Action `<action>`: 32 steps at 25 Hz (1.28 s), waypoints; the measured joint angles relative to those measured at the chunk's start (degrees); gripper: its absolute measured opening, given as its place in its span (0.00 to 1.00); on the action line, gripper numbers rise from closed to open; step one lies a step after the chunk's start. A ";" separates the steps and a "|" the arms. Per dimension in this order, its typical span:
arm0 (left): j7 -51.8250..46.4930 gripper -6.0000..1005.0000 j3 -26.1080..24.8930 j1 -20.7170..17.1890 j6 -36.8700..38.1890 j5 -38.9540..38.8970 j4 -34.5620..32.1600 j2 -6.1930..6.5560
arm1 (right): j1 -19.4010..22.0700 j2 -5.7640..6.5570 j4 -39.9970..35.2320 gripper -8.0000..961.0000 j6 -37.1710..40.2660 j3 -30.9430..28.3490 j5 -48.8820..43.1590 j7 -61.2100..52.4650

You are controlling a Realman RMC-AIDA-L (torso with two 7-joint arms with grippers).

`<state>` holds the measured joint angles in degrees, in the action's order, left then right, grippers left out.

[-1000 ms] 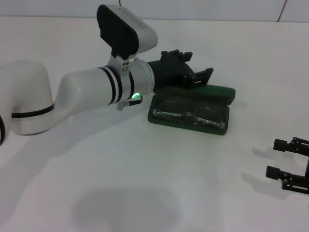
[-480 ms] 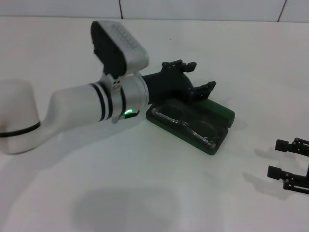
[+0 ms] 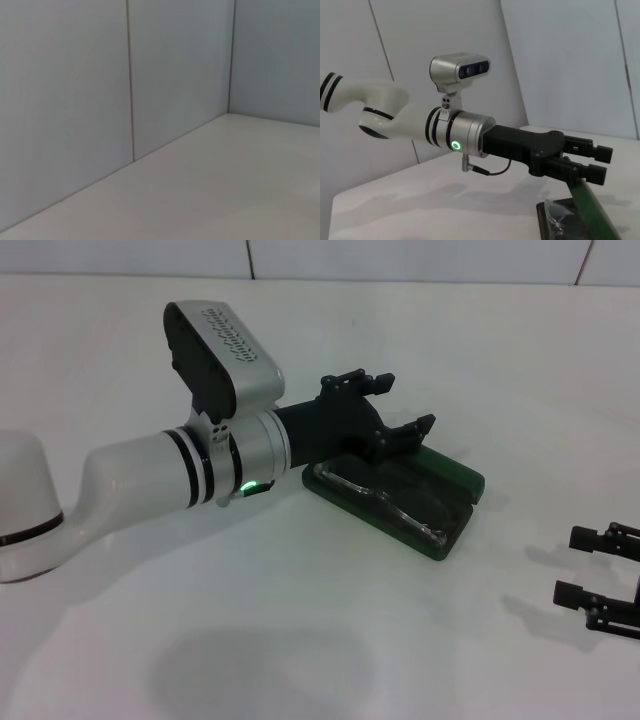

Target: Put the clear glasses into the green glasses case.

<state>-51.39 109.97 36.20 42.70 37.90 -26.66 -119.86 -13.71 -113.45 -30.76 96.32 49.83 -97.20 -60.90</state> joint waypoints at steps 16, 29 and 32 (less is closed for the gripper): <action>2.49 0.74 -0.72 -2.48 -0.08 0.48 1.01 0.11 | -0.33 -0.01 -0.19 0.76 -0.36 0.00 0.09 -0.18; -0.02 0.74 -10.82 -4.85 18.13 0.42 0.80 0.47 | -0.55 0.08 -0.38 0.76 0.16 0.00 0.41 -0.16; -1.63 0.74 -12.52 -5.16 25.06 0.70 0.89 0.97 | -0.60 -0.03 -0.84 0.76 1.51 -0.01 1.39 0.18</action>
<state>-53.02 97.45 31.03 67.76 38.60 -25.77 -118.89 -14.31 -113.48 -31.60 97.83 49.82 -95.81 -60.72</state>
